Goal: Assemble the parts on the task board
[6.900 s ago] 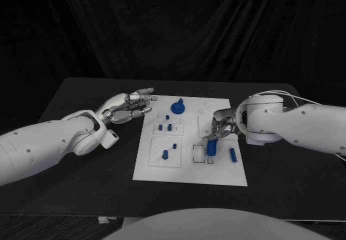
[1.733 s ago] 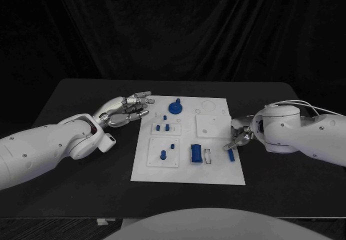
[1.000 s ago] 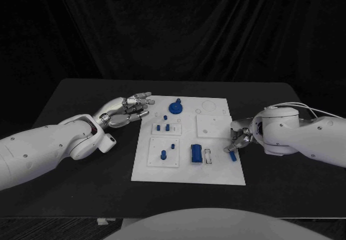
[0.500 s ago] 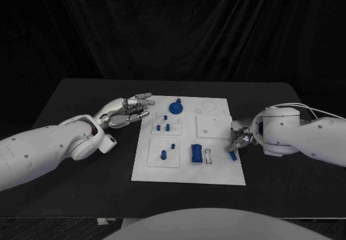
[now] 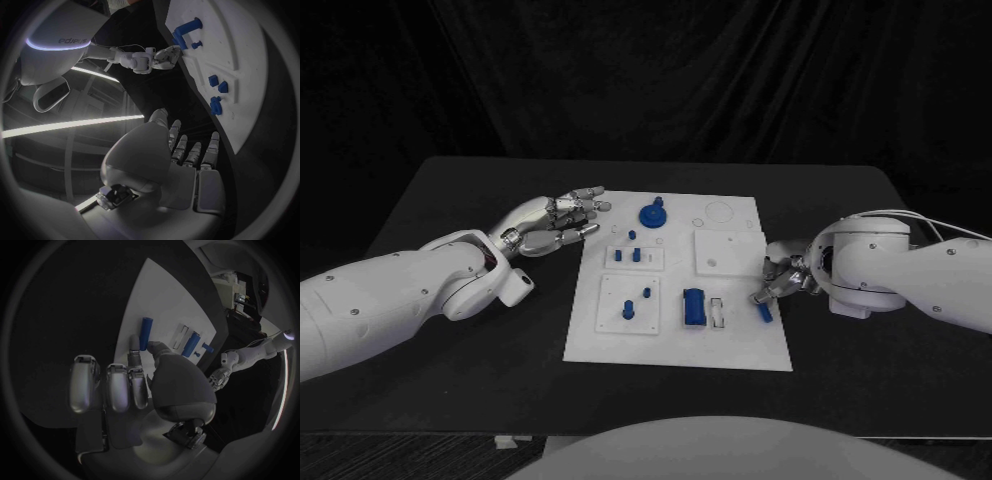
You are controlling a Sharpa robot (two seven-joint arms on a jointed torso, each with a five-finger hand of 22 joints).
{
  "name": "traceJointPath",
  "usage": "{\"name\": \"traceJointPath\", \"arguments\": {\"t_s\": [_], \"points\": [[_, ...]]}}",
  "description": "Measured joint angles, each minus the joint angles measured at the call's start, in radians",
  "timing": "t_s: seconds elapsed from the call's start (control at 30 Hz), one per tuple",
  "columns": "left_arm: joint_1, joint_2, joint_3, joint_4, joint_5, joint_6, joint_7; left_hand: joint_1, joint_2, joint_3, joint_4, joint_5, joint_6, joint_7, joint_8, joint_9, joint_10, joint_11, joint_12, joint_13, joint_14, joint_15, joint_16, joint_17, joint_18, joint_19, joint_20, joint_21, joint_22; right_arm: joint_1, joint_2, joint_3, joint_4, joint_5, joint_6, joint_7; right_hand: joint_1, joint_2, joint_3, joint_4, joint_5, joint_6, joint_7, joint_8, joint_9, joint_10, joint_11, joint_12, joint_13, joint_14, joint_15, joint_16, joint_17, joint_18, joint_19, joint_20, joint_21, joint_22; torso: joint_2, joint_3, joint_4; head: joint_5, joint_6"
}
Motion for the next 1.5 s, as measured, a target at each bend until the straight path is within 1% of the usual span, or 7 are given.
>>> {"name": "traceJointPath", "arguments": {"t_s": [0.27, 0.47, 0.67, 0.8, 0.93, 1.1, 1.5], "points": [[-0.001, 0.002, 0.0, -0.002, 0.0, 0.0, -0.001, 0.0, 0.0, 0.002, 0.002, 0.0, 0.0, 0.0, 0.0, 0.0, 0.0, 0.0, 0.0, 0.0, 0.0, 0.0, 0.0, 0.0, 0.0, 0.0, 0.0, 0.0, 0.0, 0.0, -0.004, -0.001, 0.023, 0.062, -0.019, 0.0, -0.004, -0.004, 0.011, -0.005, 0.0, -0.004, 0.002, -0.003, 0.004, 0.0, 0.0, 0.0, 0.0, -0.001, 0.001, 0.0, 0.0, 0.0, 0.0, 0.0, 0.0, 0.0, -0.001, 0.0004, -0.0007, -0.001, 0.0], [-0.002, 0.003, 0.0, -0.003, 0.0, 0.001, -0.001, 0.0, 0.0, 0.003, 0.003, 0.0, 0.0, 0.0, 0.0, 0.0, 0.0, 0.0, 0.0, 0.0, 0.0, 0.0, 0.0, 0.0, 0.0, 0.0, 0.0, 0.0, 0.0, 0.009, -0.001, -0.002, 0.031, 0.103, -0.029, 0.0, -0.009, -0.009, 0.024, -0.012, 0.0, -0.008, 0.006, -0.003, 0.005, -0.002, 0.002, 0.0, 0.0, -0.002, 0.002, 0.0, 0.0, 0.0, 0.0, 0.0, 0.0, 0.0, -0.001, 0.0004, -0.0008, -0.003, 0.0], [-0.003, 0.004, 0.0, -0.005, 0.0, 0.002, -0.002, 0.0, 0.0, 0.003, 0.003, 0.0, 0.0, 0.0, 0.0, 0.0, 0.0, 0.0, 0.0, 0.0, 0.0, 0.0, 0.0, 0.0, 0.0, 0.0, 0.0, 0.0, 0.0, 0.02, 0.015, -0.001, 0.038, 0.154, -0.041, 0.0, -0.019, -0.008, 0.032, -0.015, -0.001, -0.015, 0.006, -0.003, 0.005, -0.002, 0.002, 0.0, 0.0, -0.002, 0.002, 0.0, 0.0, 0.0, 0.0, 0.0, -0.003, 0.0, -0.001, 0.0003, -0.0007, -0.003, 0.0], [-0.003, 0.004, 0.0, -0.005, 0.0, 0.002, -0.002, 0.0, 0.0, 0.003, 0.003, 0.0, 0.0, 0.0, 0.0, 0.0, 0.0, 0.0, 0.0, 0.0, 0.0, 0.0, 0.0, 0.0, 0.0, 0.0, 0.0, 0.0, 0.0, 0.024, 0.028, -0.001, 0.04, 0.185, -0.049, 0.001, -0.028, -0.009, 0.039, -0.016, -0.001, -0.022, 0.013, -0.003, 0.005, -0.002, 0.002, 0.0, 0.0, -0.002, 0.002, 0.0, 0.0, 0.0, 0.0, 0.0, -0.003, 0.0, 0.0, 0.0002, -0.0001, -0.002, 0.0], [-0.003, 0.004, 0.0, -0.005, 0.0, 0.003, -0.003, 0.0, 0.0, 0.003, 0.003, 0.0, 0.0, 0.0, 0.0, 0.0, 0.0, 0.0, 0.0, 0.0, 0.0, 0.0, 0.0, 0.0, 0.0, 0.0, 0.0, 0.0, 0.0, 0.025, 0.044, -0.001, 0.04, 0.213, -0.06, 0.001, -0.042, -0.003, 0.047, -0.012, -0.001, -0.037, 0.01, -0.003, 0.004, -0.002, 0.002, 0.0, 0.0, -0.003, 0.003, -0.004, 0.0, 0.0, 0.0, 0.0, -0.011, 0.0, 0.0, -0.0001, 0.0, -0.001, 0.0], [-0.003, 0.004, 0.0, -0.005, 0.0, 0.003, -0.003, 0.0, 0.0, 0.003, 0.003, 0.0, 0.0, 0.0, 0.0, 0.0, 0.0, 0.0, 0.0, 0.0, 0.0, 0.0, 0.0, 0.0, 0.0, 0.0, 0.0, 0.0, 0.0, 0.025, 0.063, -0.001, 0.035, 0.239, -0.073, 0.001, -0.05, -0.01, 0.052, -0.013, -0.009, -0.04, 0.01, -0.003, 0.004, -0.002, 0.002, 0.0, 0.0, -0.003, 0.003, -0.008, 0.0, 0.0, 0.0, 0.0, -0.018, 0.0, 0.0, -0.0005, 0.0005, -0.002, 0.0], [-0.003, 0.002, 0.0, -0.003, 0.0, 0.004, -0.004, 0.0, 0.0, 0.003, 0.003, 0.0, 0.0, 0.0, 0.0, 0.0, 0.0, 0.0, 0.0, 0.0, 0.0, 0.0, 0.0, 0.0, 0.0, 0.0, 0.0, 0.0, 0.0, 0.025, 0.095, -0.001, 0.014, 0.274, -0.092, 0.0, -0.072, -0.007, 0.065, -0.012, -0.055, -0.047, 0.017, -0.003, 0.003, 0.002, 0.005, 0.0, 0.0, -0.003, 0.003, -0.015, -0.002, 0.0, 0.0, 0.007, -0.041, 0.0, 0.0, -0.0006, 0.0013, -0.001, 0.0]]}}
